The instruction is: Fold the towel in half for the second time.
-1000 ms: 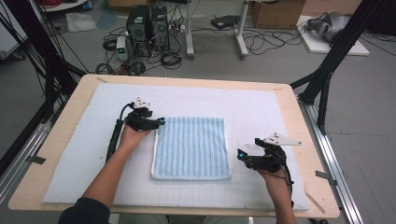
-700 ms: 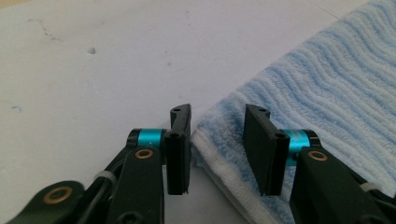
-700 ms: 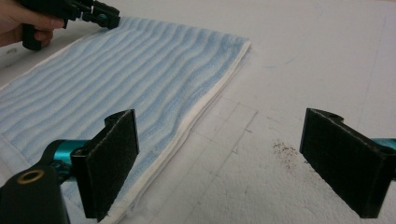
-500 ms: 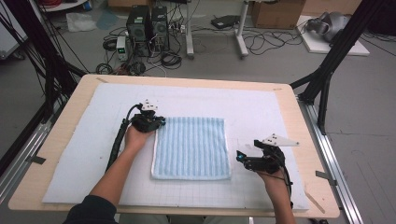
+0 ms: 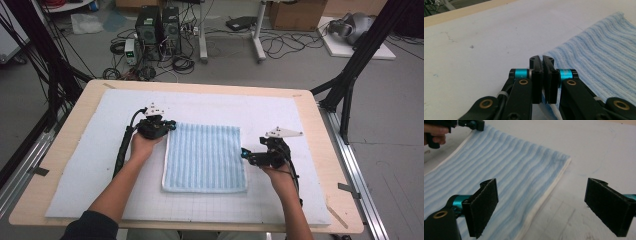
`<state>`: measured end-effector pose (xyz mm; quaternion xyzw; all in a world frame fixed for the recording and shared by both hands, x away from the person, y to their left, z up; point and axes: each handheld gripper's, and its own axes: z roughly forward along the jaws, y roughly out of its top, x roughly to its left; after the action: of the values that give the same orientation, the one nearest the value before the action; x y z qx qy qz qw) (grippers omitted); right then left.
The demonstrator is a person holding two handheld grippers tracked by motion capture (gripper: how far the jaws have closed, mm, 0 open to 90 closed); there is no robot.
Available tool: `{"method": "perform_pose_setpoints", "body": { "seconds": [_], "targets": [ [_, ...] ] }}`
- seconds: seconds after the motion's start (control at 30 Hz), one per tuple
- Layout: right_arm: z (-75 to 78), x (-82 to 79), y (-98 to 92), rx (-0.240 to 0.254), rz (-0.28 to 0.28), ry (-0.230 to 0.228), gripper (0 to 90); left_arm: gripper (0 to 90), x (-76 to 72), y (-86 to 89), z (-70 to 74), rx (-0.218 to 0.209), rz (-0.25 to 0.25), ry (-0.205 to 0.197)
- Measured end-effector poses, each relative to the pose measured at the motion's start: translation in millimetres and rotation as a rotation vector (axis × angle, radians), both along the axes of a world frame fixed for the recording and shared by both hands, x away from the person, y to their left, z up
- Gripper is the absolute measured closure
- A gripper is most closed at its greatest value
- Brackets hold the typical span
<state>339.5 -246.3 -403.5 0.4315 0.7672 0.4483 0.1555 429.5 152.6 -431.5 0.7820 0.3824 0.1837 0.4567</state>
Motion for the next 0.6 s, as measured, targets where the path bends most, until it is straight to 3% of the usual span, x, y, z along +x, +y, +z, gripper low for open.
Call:
{"method": "perform_pose_setpoints", "body": {
  "seconds": [0.2,0.43,0.6],
  "targets": [
    [6.8,30.1,14.4,-0.054,0.014,0.028,11.0,85.9,-2.5,0.3,1.8,-0.018,-0.006,-0.01],
    [4.9,56.6,18.5,-0.034,-0.016,0.063,11.4,86.0,-4.5,1.6,2.2,-0.038,-0.013,-0.014],
    [-3.1,73.9,23.8,-0.092,-0.042,0.077,12.3,85.9,-5.5,4.0,5.6,-0.055,-0.018,-0.02]
  ]
}}
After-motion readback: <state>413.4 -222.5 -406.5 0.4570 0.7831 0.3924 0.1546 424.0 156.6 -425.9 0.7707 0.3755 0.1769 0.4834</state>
